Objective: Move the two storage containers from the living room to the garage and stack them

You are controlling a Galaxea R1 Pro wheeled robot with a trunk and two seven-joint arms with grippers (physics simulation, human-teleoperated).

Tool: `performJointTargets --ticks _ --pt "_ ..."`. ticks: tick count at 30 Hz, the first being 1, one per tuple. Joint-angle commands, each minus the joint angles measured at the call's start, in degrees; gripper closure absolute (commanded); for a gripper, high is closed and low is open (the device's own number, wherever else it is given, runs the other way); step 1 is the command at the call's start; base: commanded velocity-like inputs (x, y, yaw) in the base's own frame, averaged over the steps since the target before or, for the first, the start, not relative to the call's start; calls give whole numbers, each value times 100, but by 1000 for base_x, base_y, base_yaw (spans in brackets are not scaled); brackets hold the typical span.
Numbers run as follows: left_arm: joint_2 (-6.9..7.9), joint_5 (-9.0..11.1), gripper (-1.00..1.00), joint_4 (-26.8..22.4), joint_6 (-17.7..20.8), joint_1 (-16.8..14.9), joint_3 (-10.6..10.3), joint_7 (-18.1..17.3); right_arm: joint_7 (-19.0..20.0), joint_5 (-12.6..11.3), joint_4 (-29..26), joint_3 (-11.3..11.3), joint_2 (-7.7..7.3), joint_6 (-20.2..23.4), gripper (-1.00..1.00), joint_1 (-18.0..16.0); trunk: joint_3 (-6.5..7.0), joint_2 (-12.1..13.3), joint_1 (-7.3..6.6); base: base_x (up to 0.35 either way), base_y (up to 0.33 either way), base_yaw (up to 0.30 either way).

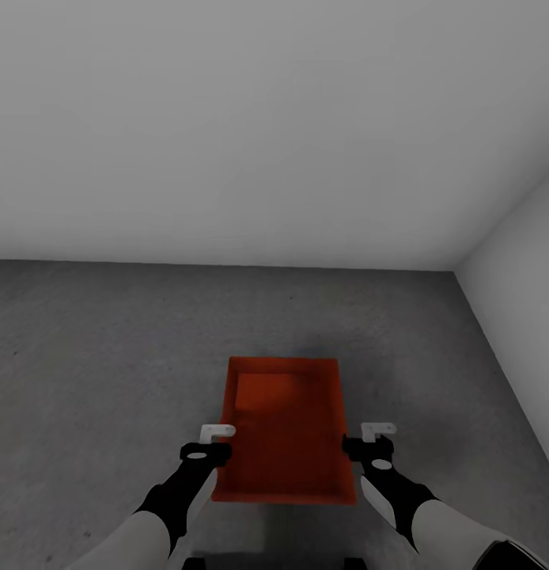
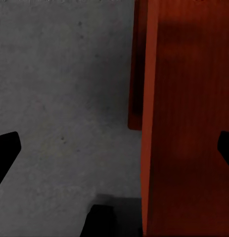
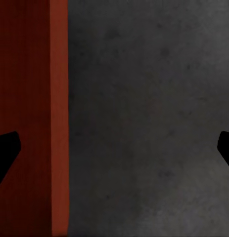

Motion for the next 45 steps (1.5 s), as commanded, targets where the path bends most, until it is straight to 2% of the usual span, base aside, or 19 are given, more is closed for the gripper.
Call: performJointTargets --ticks 1,13,45 --pt "5 29 -100 -10 36 -2 -46 45 -26 -61 -4 47 -4 -21 -100 -2 15 39 -22 0 0 0" --pt "5 29 -100 -10 36 -6 -46 45 -204 -61 -4 48 5 -24 -100 -2 231 521 -286 0 0 0" --pt "5 29 -100 -10 36 -2 -46 54 -213 -61 -4 56 5 -33 -100 -2 805 1804 -989 0 0 0"
